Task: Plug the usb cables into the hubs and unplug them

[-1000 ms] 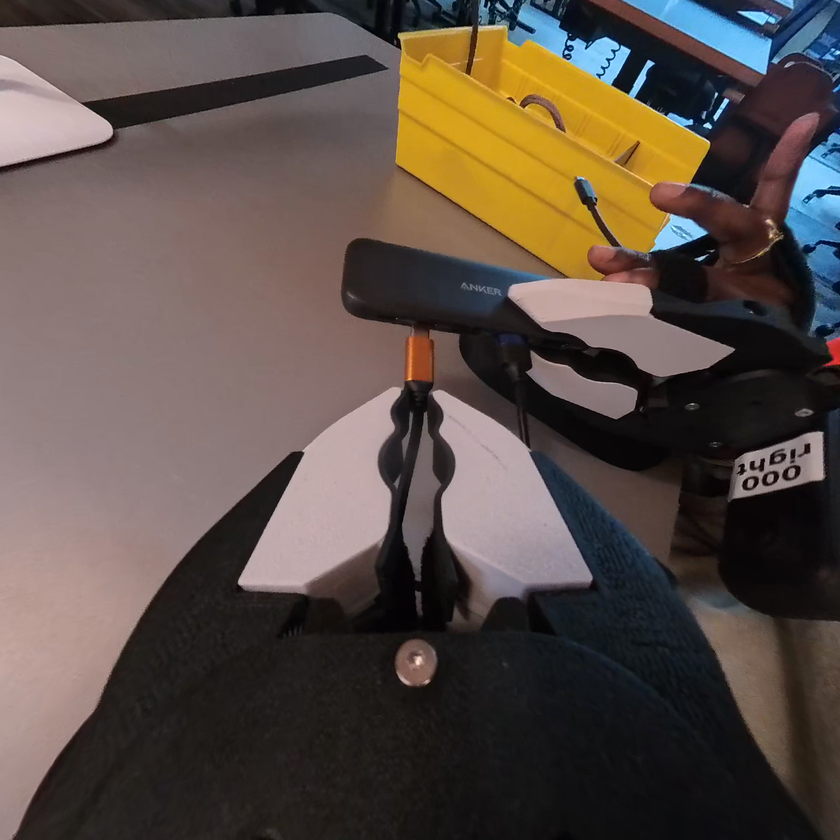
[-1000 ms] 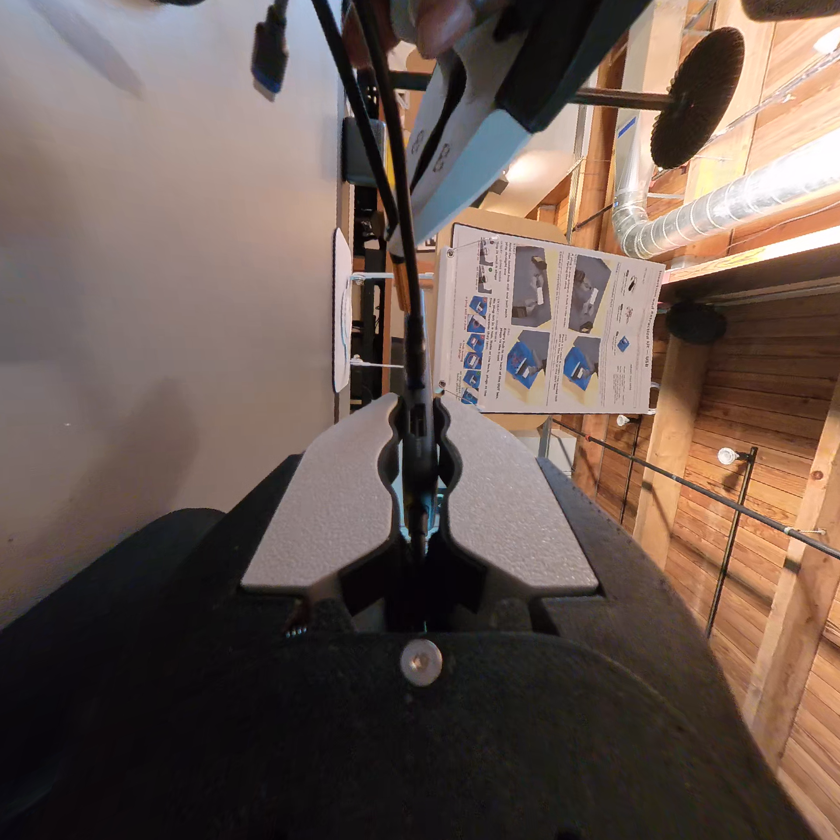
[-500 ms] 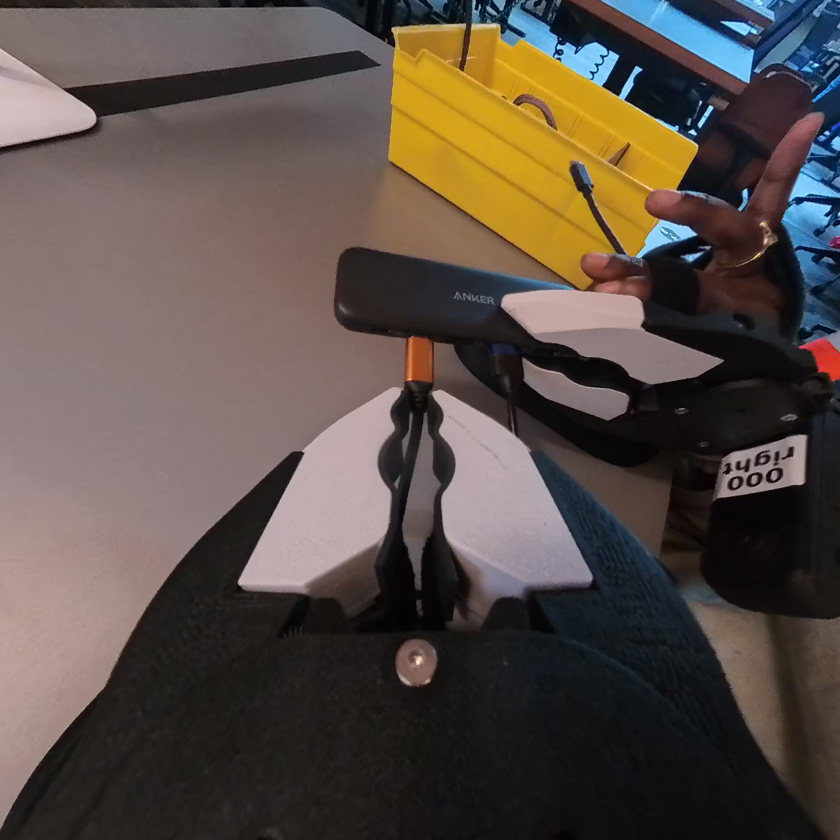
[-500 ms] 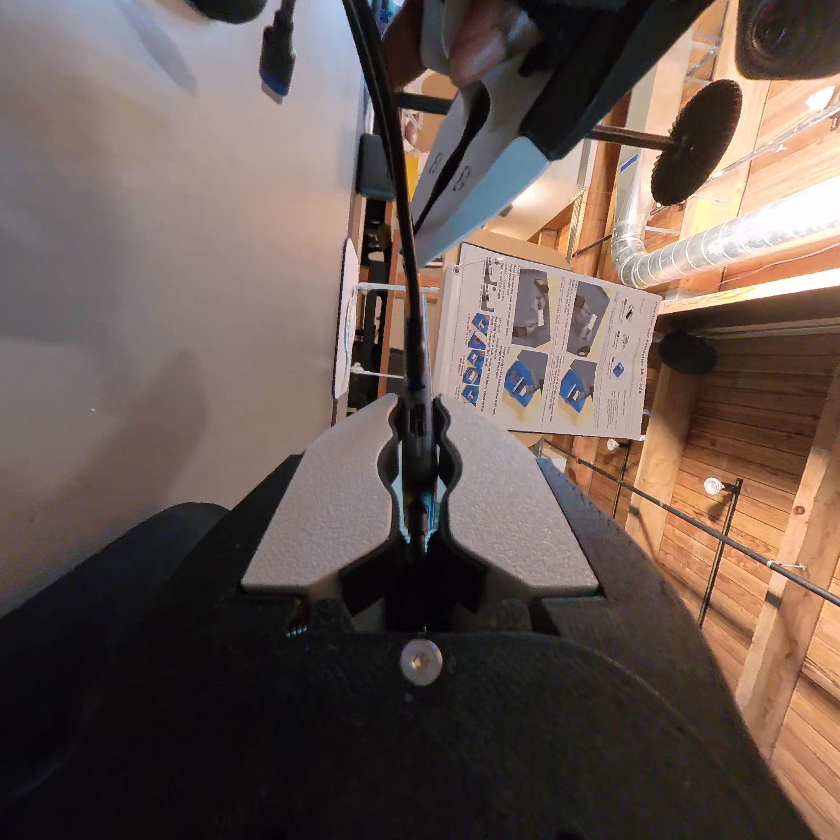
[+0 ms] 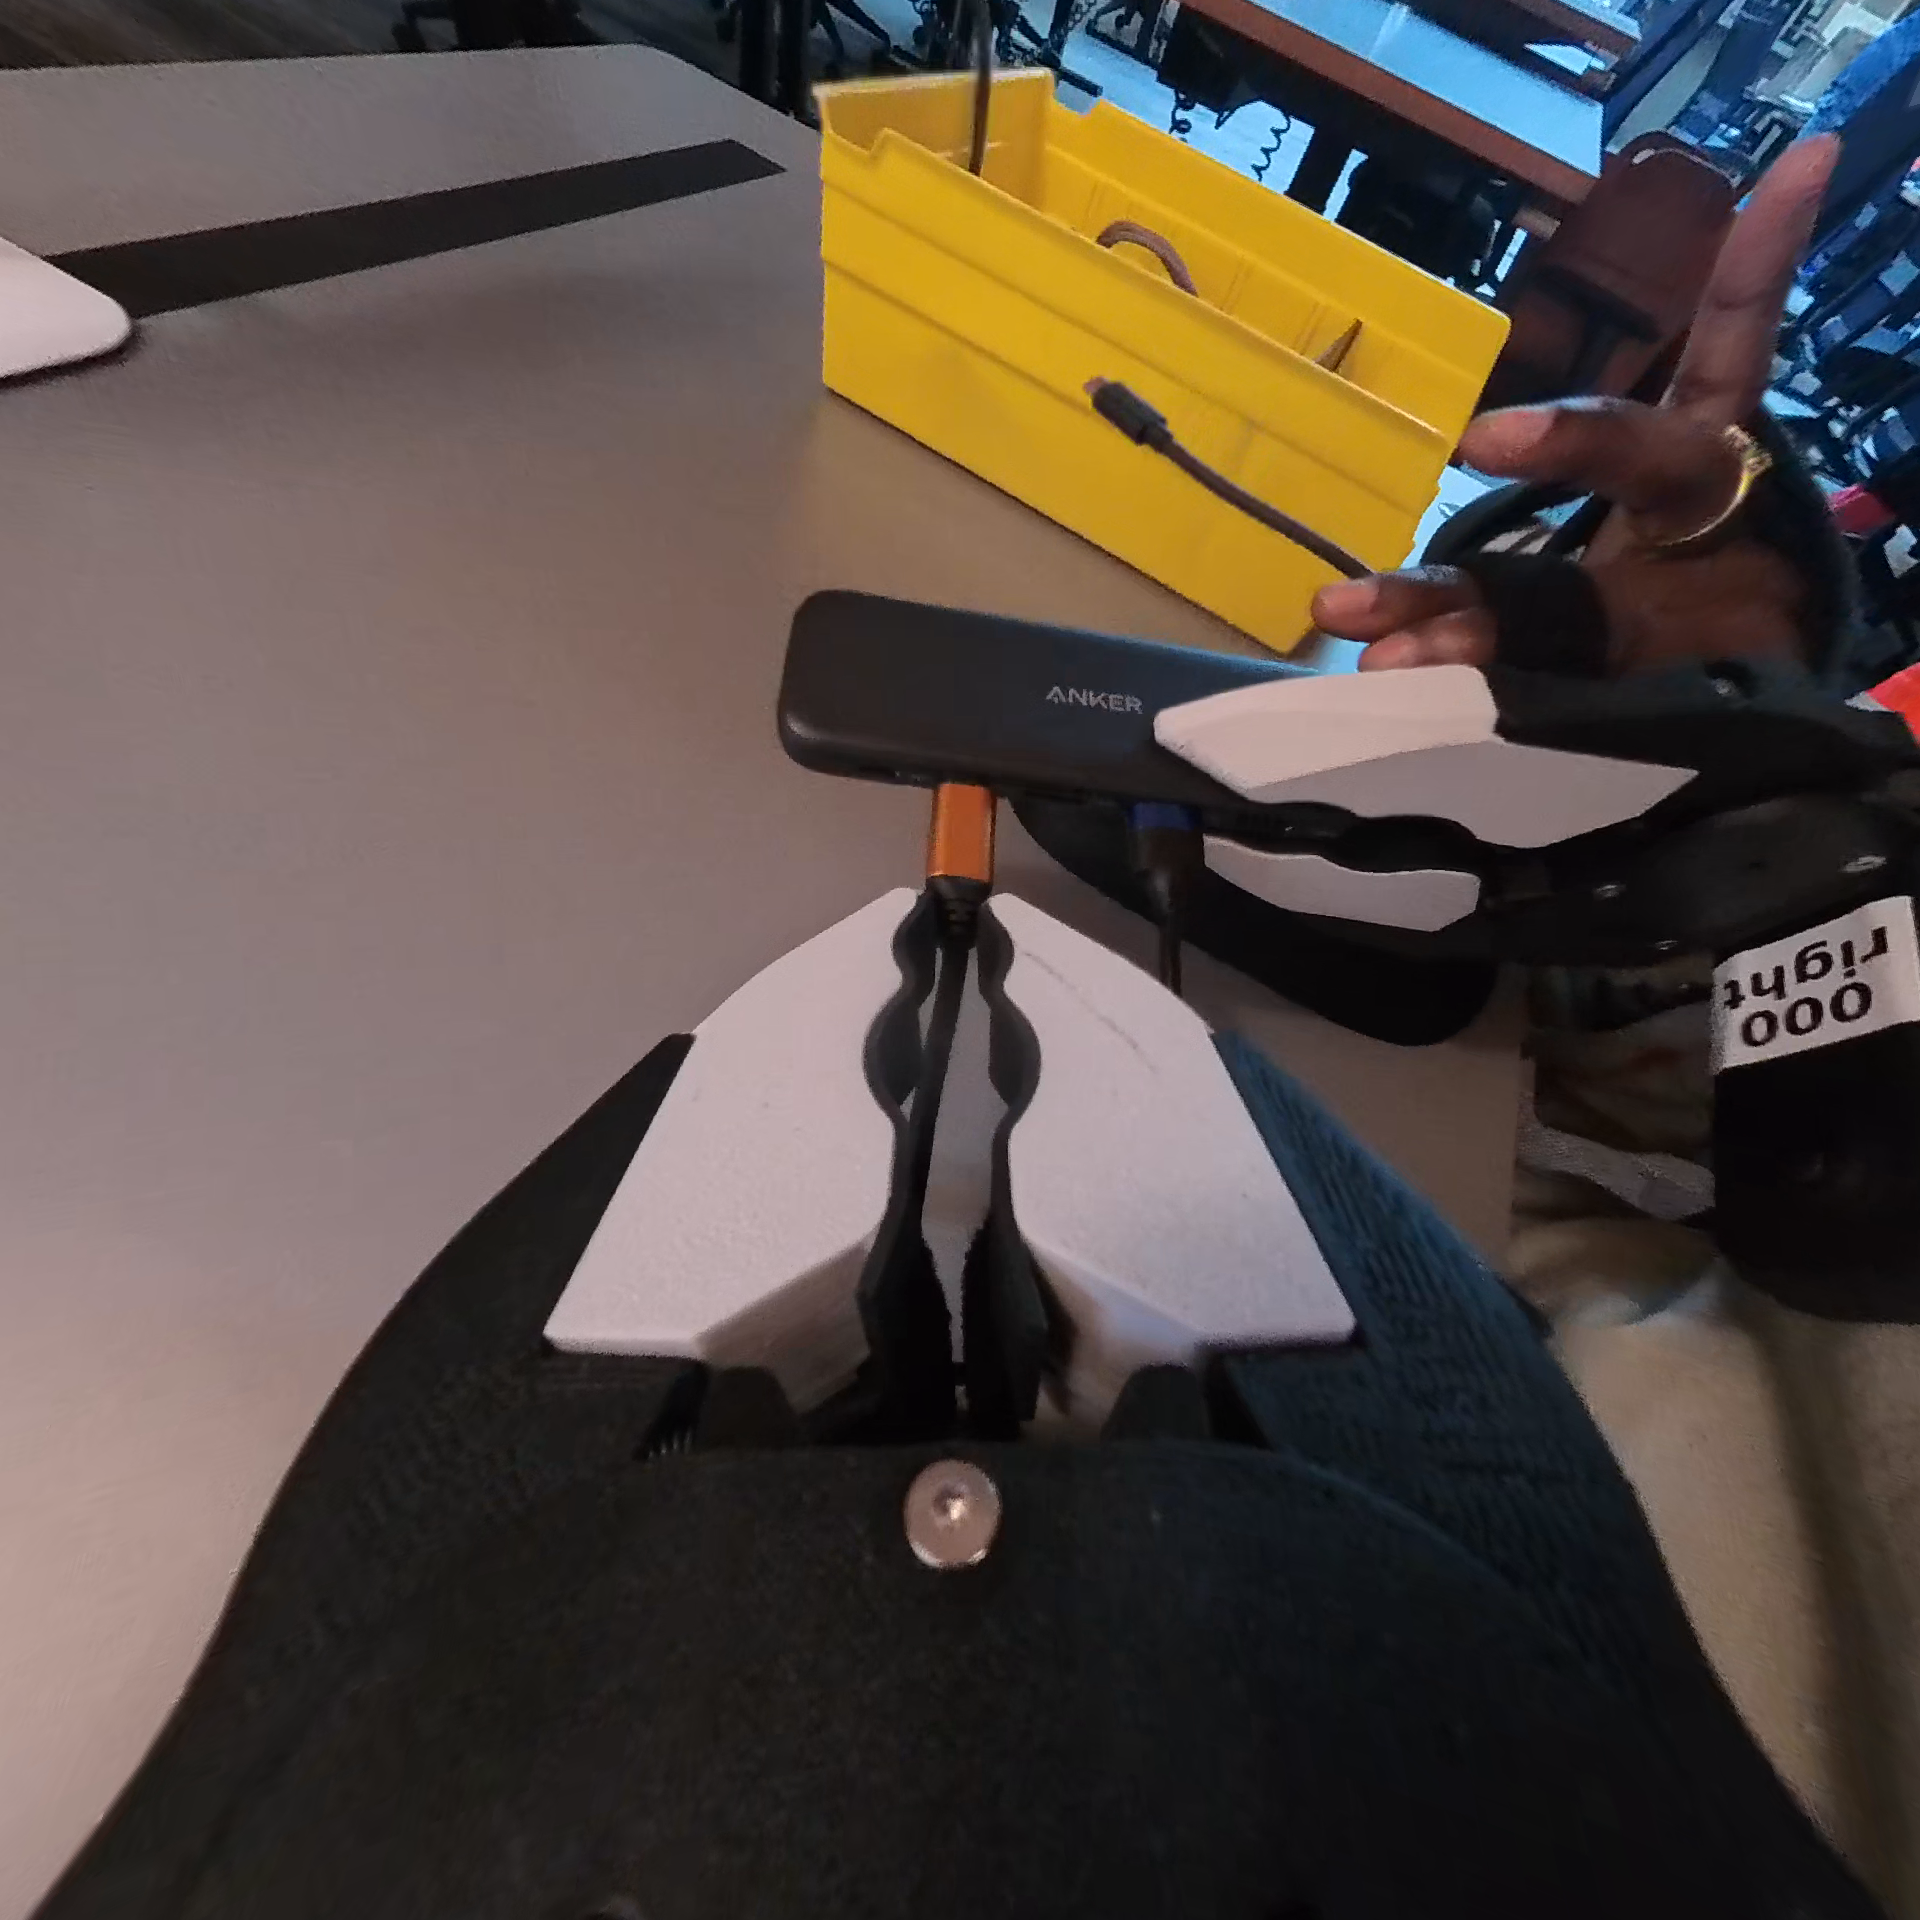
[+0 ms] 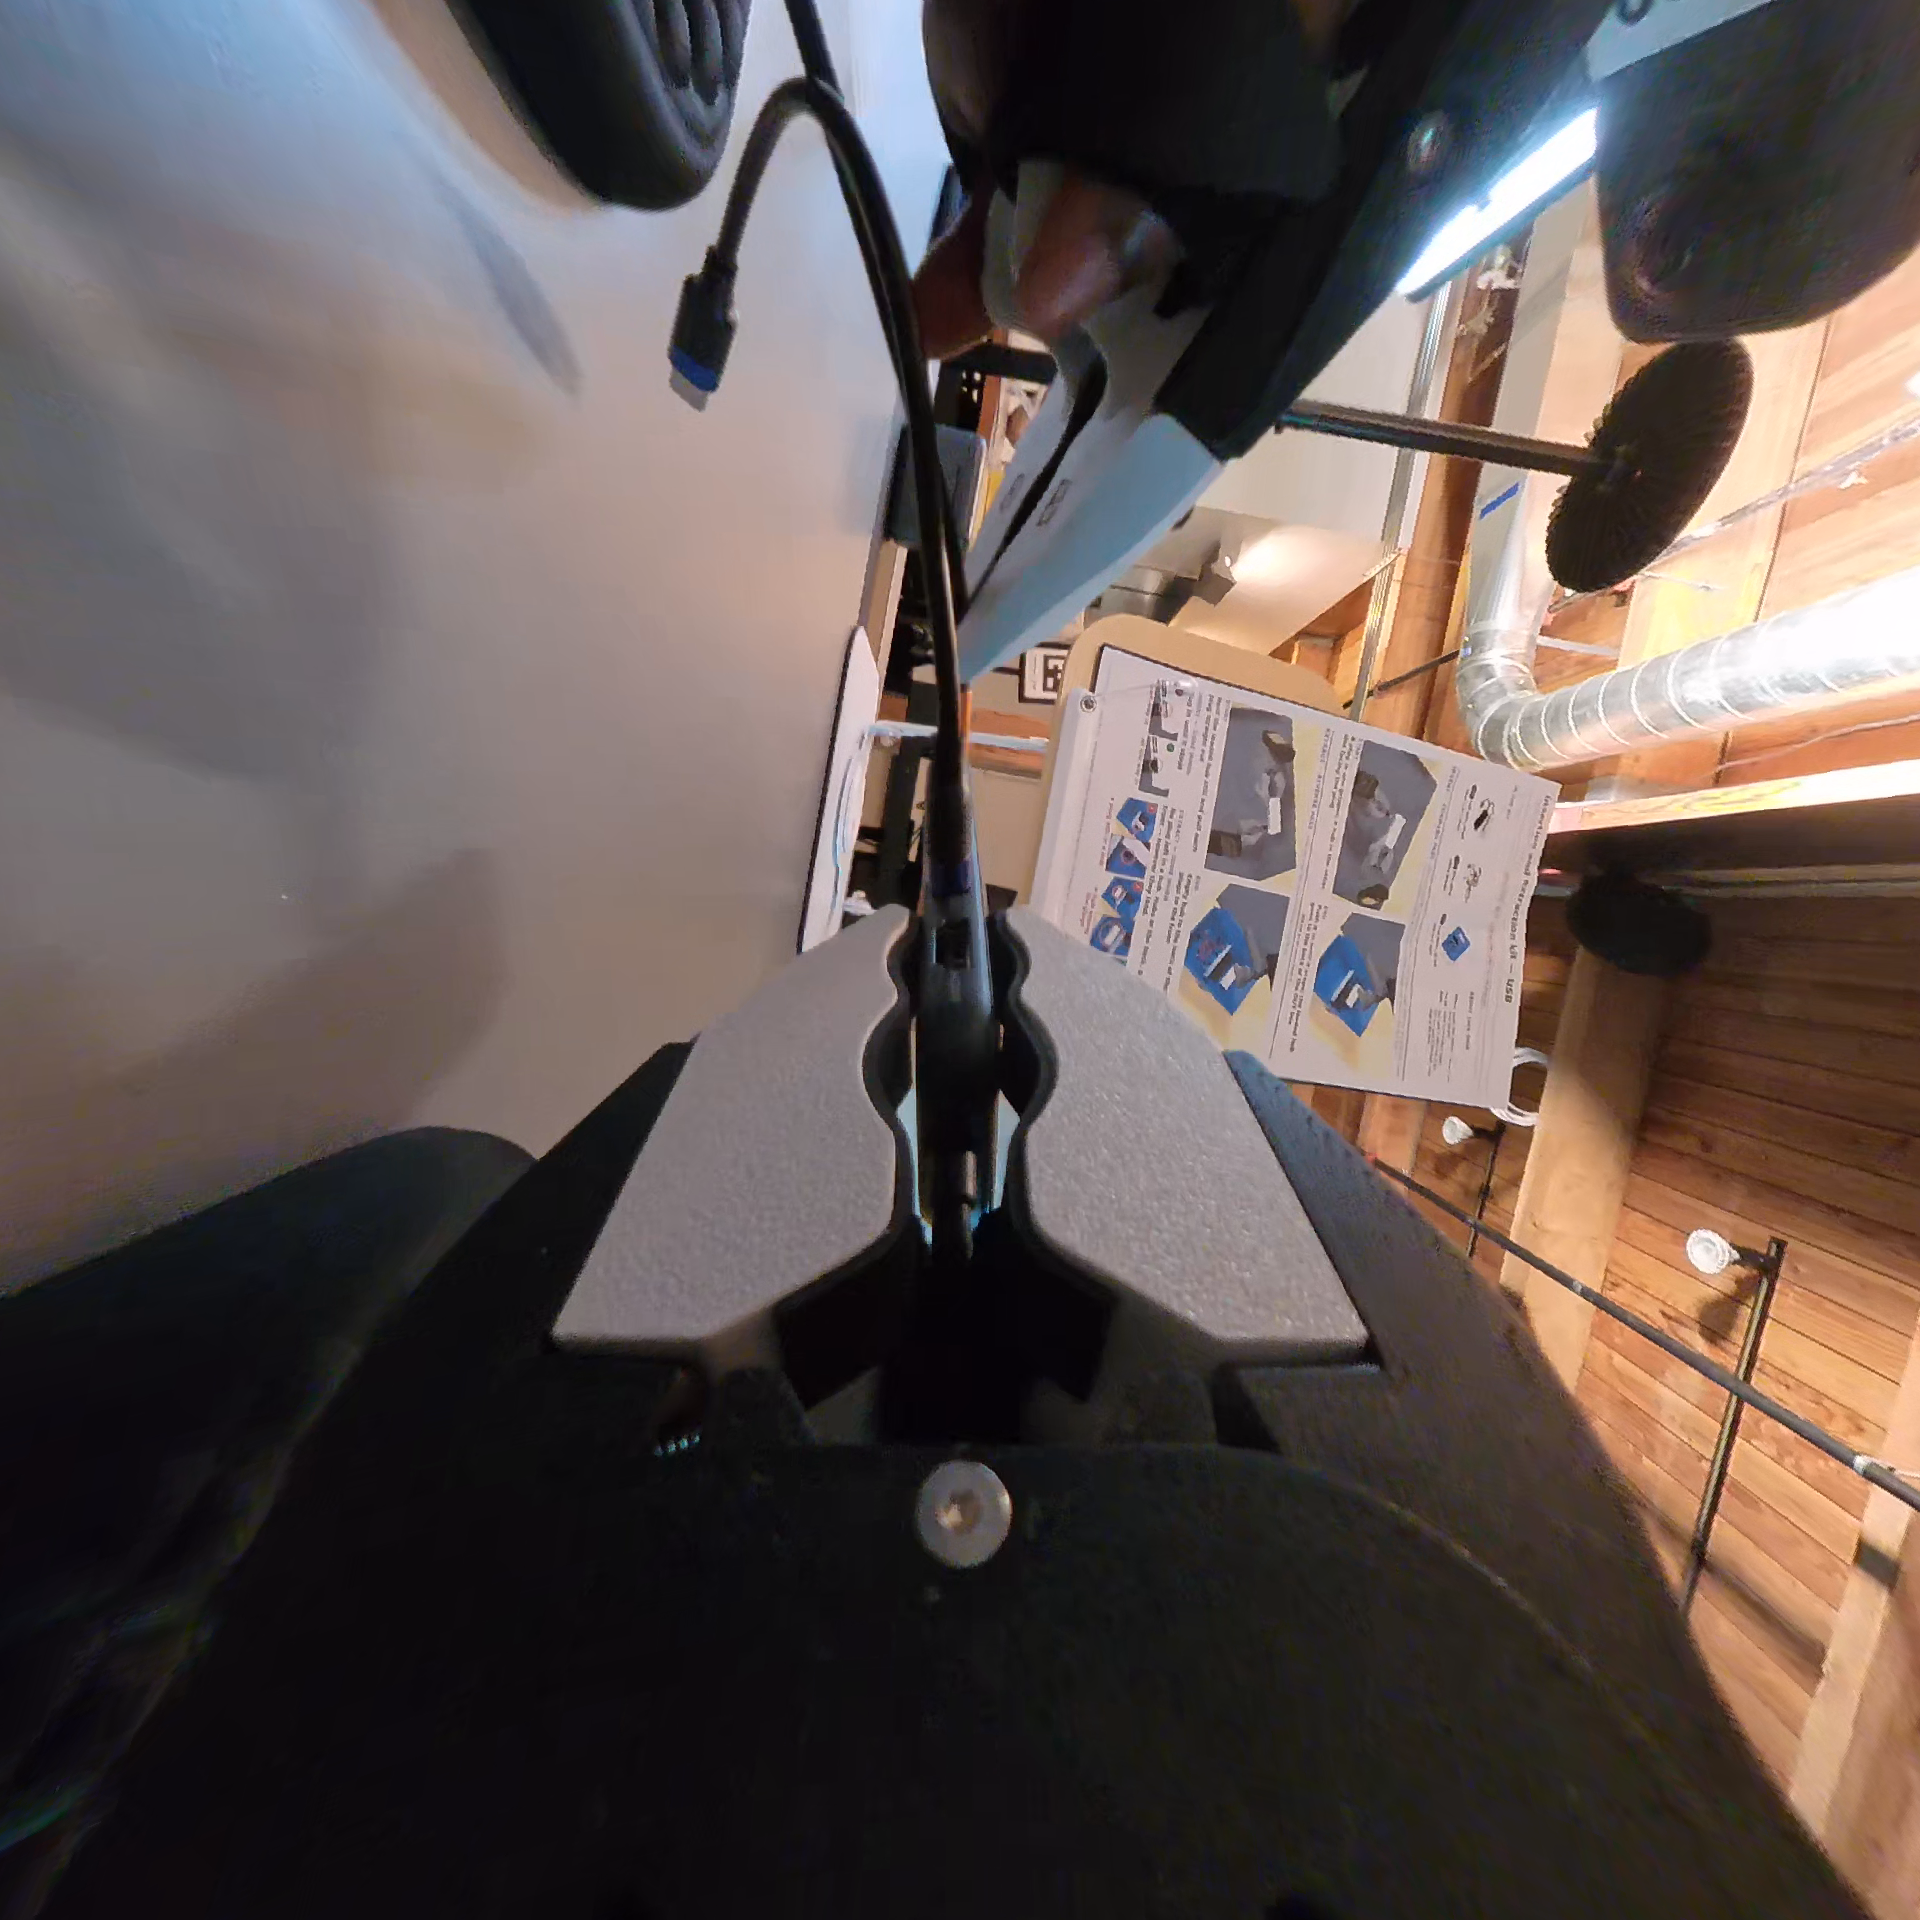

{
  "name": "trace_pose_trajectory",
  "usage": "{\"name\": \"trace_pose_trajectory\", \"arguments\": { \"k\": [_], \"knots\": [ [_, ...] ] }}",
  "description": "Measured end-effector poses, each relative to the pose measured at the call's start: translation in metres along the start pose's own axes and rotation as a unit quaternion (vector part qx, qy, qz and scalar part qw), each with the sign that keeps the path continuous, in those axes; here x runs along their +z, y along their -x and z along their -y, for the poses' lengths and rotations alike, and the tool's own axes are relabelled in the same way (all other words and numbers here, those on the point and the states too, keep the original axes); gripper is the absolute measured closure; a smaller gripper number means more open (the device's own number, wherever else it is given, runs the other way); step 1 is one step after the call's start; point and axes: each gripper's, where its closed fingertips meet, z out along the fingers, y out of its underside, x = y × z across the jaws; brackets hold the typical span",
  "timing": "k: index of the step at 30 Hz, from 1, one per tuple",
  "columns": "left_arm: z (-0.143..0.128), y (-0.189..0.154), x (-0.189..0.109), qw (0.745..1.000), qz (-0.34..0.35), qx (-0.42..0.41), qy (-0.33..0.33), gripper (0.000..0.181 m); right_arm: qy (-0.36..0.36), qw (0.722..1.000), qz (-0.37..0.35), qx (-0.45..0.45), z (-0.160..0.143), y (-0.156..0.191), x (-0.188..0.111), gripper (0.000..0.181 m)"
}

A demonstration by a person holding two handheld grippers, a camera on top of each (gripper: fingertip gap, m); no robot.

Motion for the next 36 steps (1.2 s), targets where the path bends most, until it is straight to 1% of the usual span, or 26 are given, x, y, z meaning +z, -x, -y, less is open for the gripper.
{"name": "trace_pose_trajectory", "arguments": {
  "k": [3, 7, 10, 13, 16, 18, 21, 25, 27, 30, 32, 36],
  "knots": [
    [0.003, 0.000, -0.004, 1.000, -0.021, 0.003, -0.003, 0.174, -0.016, 1.000, 0.004, 0.005, 0.006, -0.002, -0.001, 0.170],
    [0.000, 0.003, 0.001, 1.000, -0.017, 0.013, 0.007, 0.174, -0.031, 0.999, 0.014, -0.002, 0.013, 0.002, -0.001, 0.171],
    [-0.003, 0.001, 0.001, 0.998, -0.060, -0.002, 0.011, 0.174, -0.044, 0.999, 0.018, 0.003, 0.016, 0.003, -0.003, 0.171],
    [0.001, 0.001, 0.001, 0.996, -0.086, -0.002, -0.012, 0.174, -0.053, 0.999, 0.001, -0.005, 0.016, 0.001, -0.003, 0.170],
    [0.004, 0.000, 0.001, 0.996, -0.075, 0.026, -0.031, 0.173, -0.061, 0.998, -0.026, -0.009, 0.012, -0.002, -0.004, 0.169],
    [0.009, -0.001, -0.002, 0.996, -0.071, 0.031, -0.052, 0.173, -0.066, 0.996, -0.060, -0.019, 0.011, -0.007, -0.006, 0.166],
    [0.016, -0.001, -0.008, 0.994, -0.061, 0.040, -0.078, 0.173, -0.058, 0.994, -0.094, -0.008, 0.005, -0.013, -0.006, 0.151],
    [0.018, -0.003, -0.012, 0.993, -0.055, 0.051, -0.091, 0.173, -0.046, 0.994, -0.089, 0.032, -0.003, -0.015, -0.001, 0.148],
    [0.019, -0.003, -0.014, 0.992, -0.050, 0.055, -0.097, 0.173, -0.038, 0.995, -0.084, 0.033, -0.006, -0.014, 0.001, 0.149],
    [0.025, -0.003, -0.018, 0.990, -0.039, 0.065, -0.120, 0.174, -0.057, 0.995, -0.084, 0.018, 0.002, -0.012, 0.000, 0.147],
    [0.033, -0.006, -0.024, 0.984, -0.026, 0.095, -0.146, 0.173, -0.072, 0.993, -0.086, 0.024, 0.005, -0.011, -0.001, 0.143],
    [0.051, -0.018, -0.038, 0.960, 0.020, 0.211, -0.183, 0.174, -0.088, 0.989, -0.107, 0.059, 0.006, -0.021, -0.005, 0.129]
  ]
}}
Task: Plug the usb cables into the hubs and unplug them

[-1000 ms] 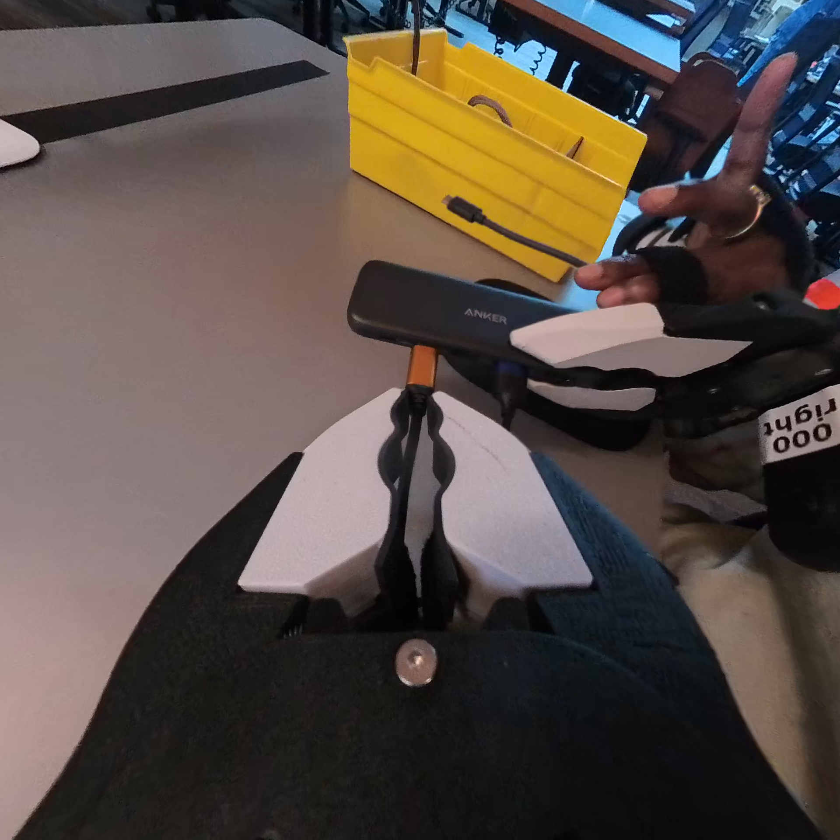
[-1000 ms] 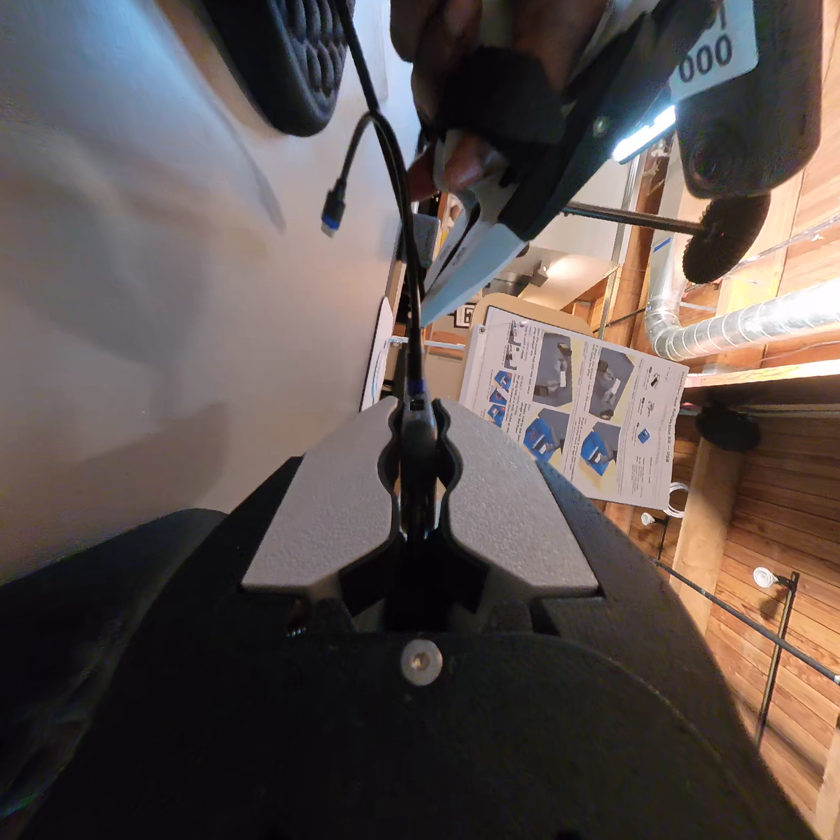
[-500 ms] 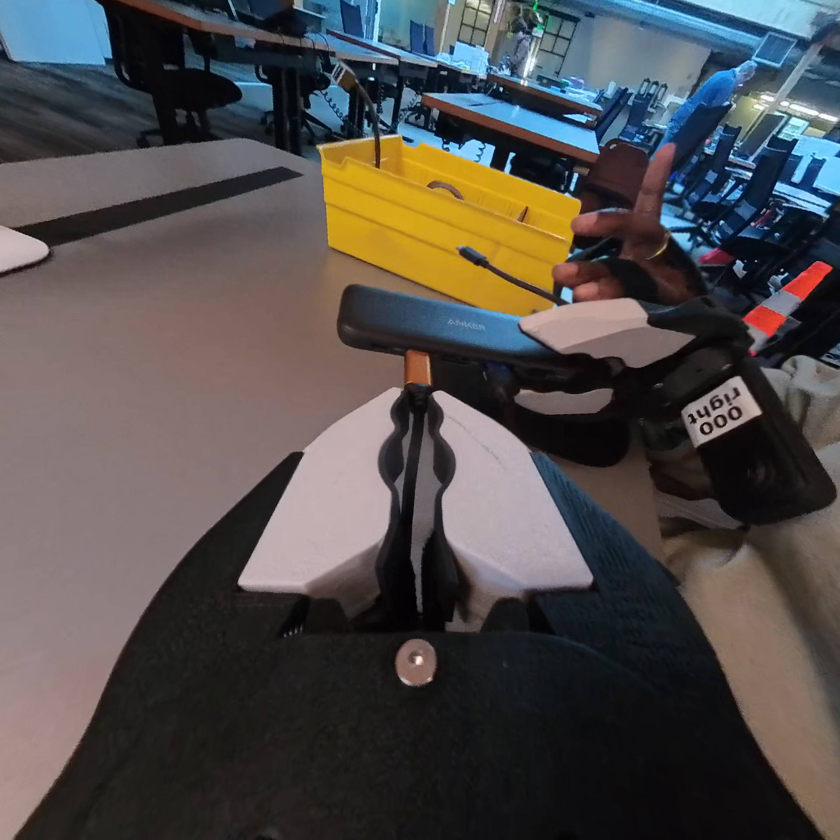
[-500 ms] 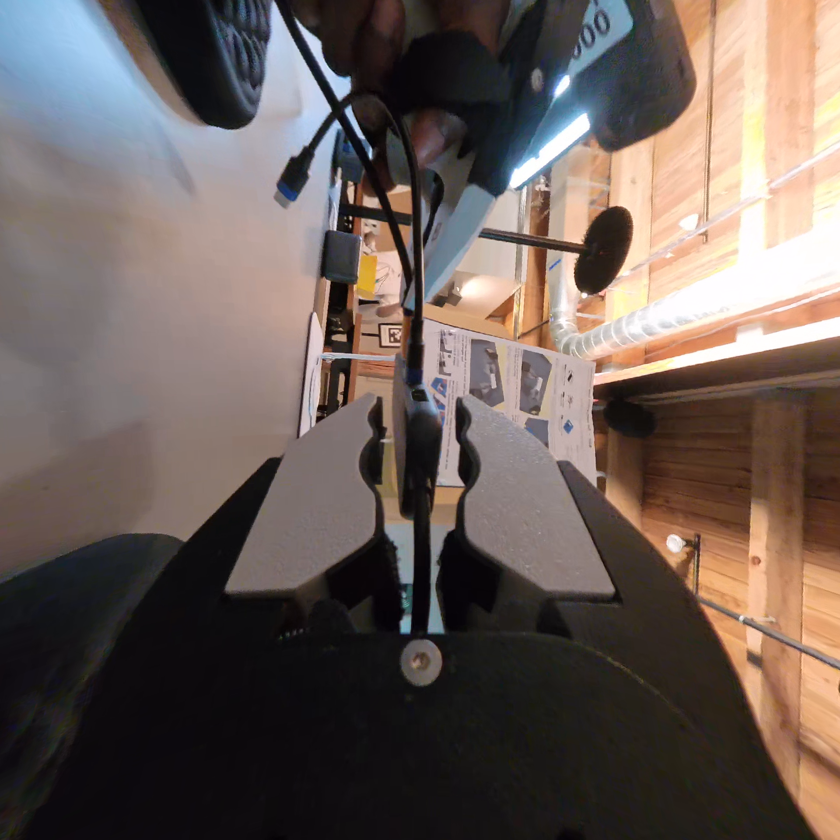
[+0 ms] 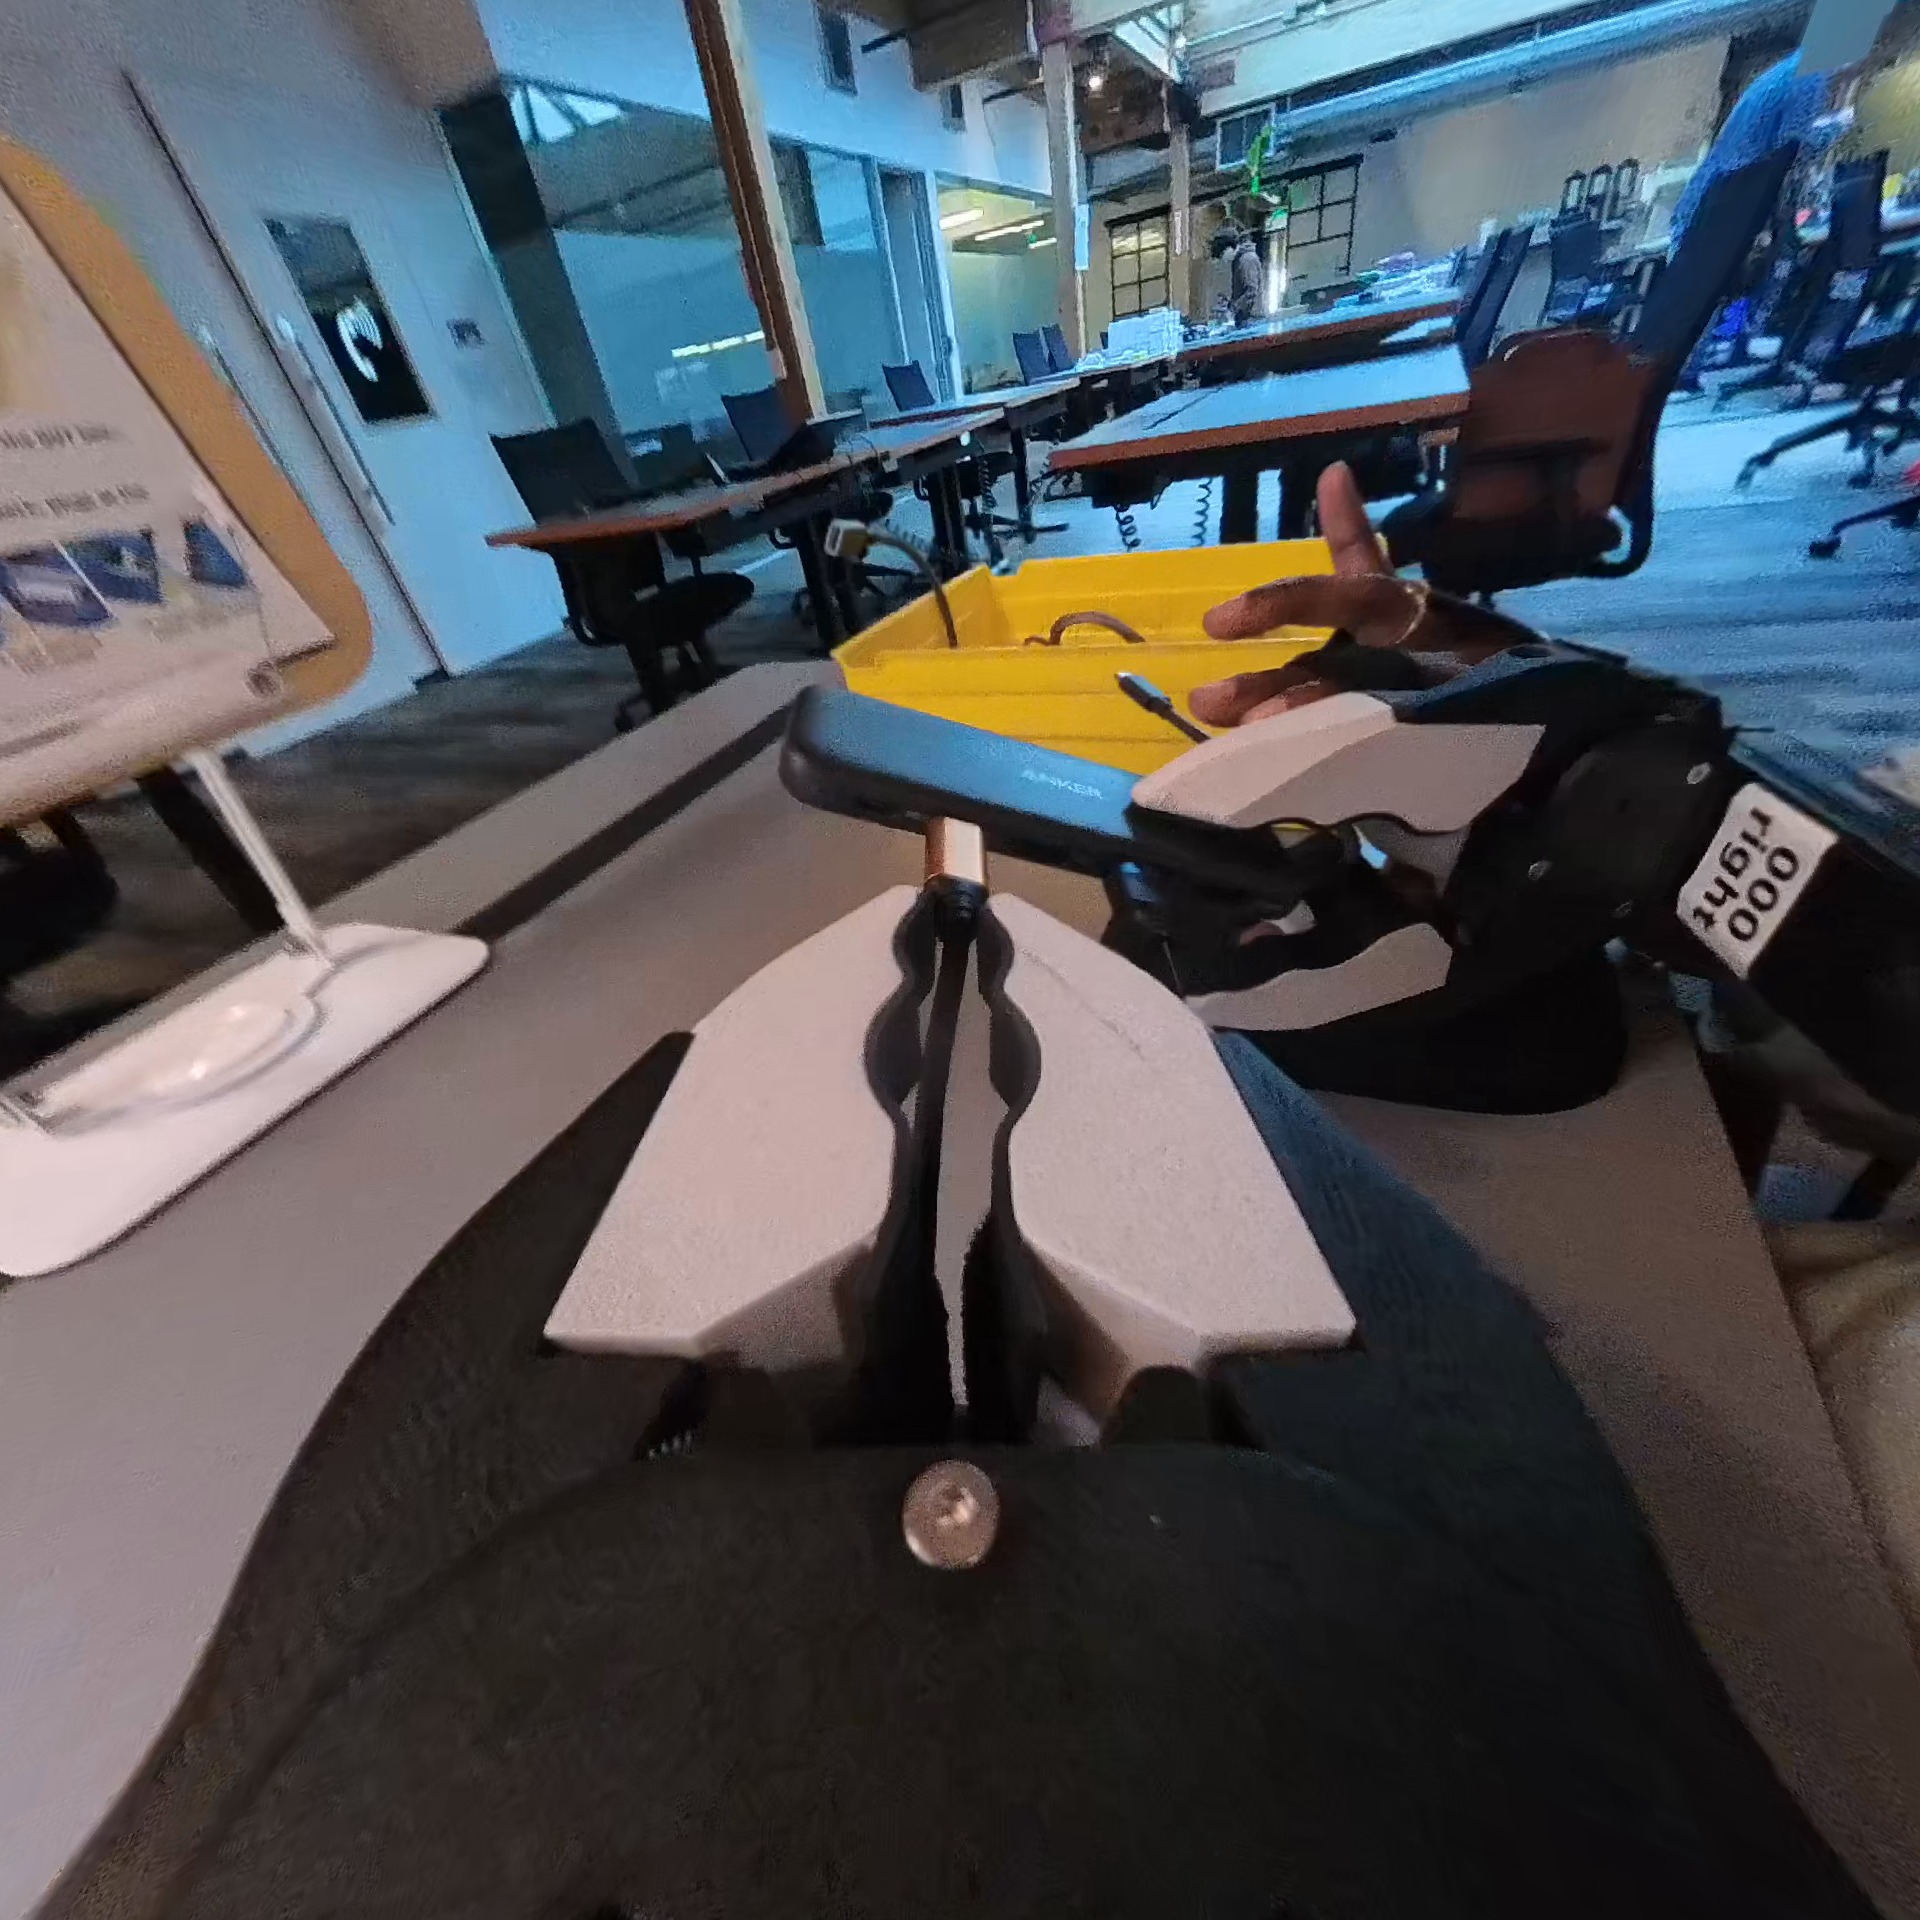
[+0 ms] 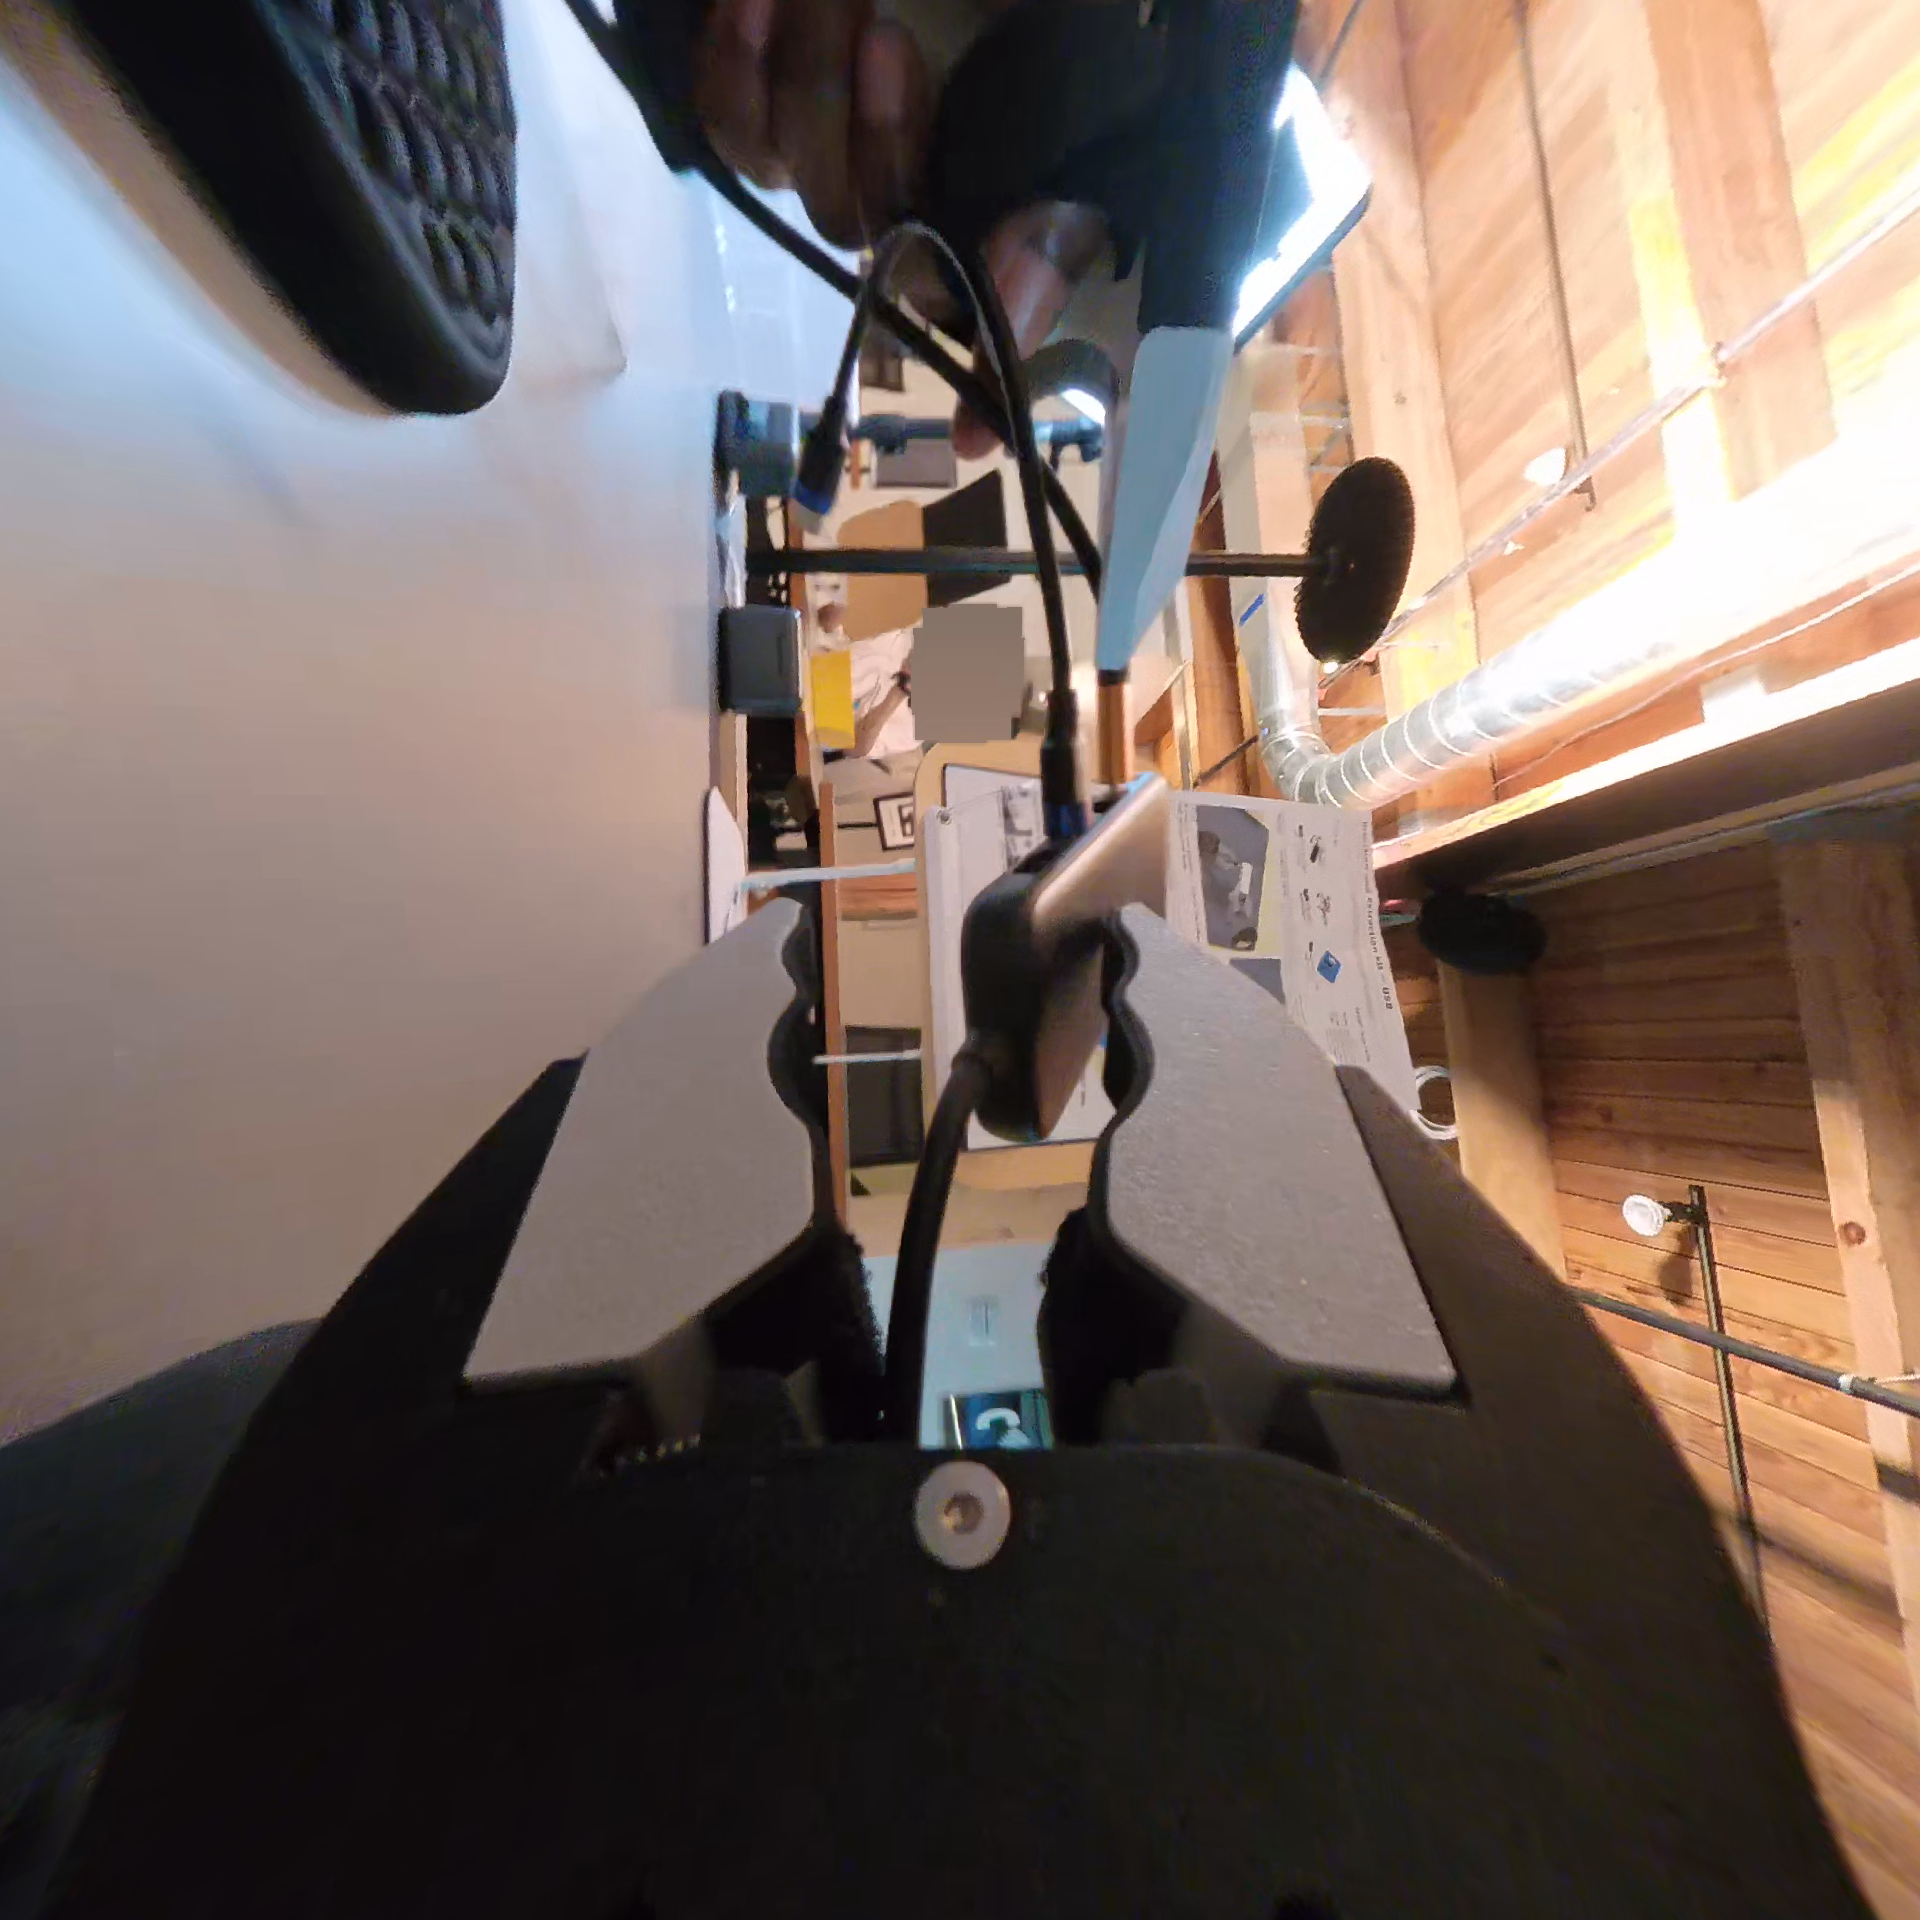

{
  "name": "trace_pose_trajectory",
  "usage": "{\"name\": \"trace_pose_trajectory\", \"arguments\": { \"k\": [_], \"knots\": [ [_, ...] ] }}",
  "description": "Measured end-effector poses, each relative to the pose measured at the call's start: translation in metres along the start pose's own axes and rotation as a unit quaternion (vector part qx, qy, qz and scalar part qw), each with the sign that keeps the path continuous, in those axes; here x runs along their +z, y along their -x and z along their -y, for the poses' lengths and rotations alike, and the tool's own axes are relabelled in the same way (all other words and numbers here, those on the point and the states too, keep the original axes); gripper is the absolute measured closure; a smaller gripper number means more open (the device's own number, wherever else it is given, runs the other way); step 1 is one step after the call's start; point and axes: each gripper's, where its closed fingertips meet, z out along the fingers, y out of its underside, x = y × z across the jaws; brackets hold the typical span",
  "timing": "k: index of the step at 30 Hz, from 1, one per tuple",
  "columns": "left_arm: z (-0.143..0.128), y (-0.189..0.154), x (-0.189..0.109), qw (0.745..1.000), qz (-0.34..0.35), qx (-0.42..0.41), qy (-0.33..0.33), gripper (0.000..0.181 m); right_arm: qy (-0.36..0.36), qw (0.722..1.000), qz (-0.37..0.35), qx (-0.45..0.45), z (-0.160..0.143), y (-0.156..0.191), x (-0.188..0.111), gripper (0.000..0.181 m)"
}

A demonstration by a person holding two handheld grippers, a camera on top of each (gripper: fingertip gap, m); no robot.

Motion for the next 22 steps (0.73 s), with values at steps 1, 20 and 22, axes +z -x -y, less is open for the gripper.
{"name": "trace_pose_trajectory", "arguments": {
  "k": [1, 20, 22],
  "knots": [
    [0.007, -0.001, -0.002, 1.000, 0.005, 0.029, -0.006, 0.174, -0.009, 1.000, -0.006, 0.008, 0.002, -0.002, 0.000, 0.124],
    [0.055, -0.025, -0.028, 0.954, -0.043, 0.290, -0.067, 0.174, -0.289, 0.701, 0.146, 0.635, 0.007, -0.090, -0.016, 0.127],
    [0.056, -0.029, -0.031, 0.953, -0.056, 0.288, -0.075, 0.173, -0.311, 0.606, 0.238, 0.693, 0.020, -0.087, -0.013, 0.129]
  ]
}}
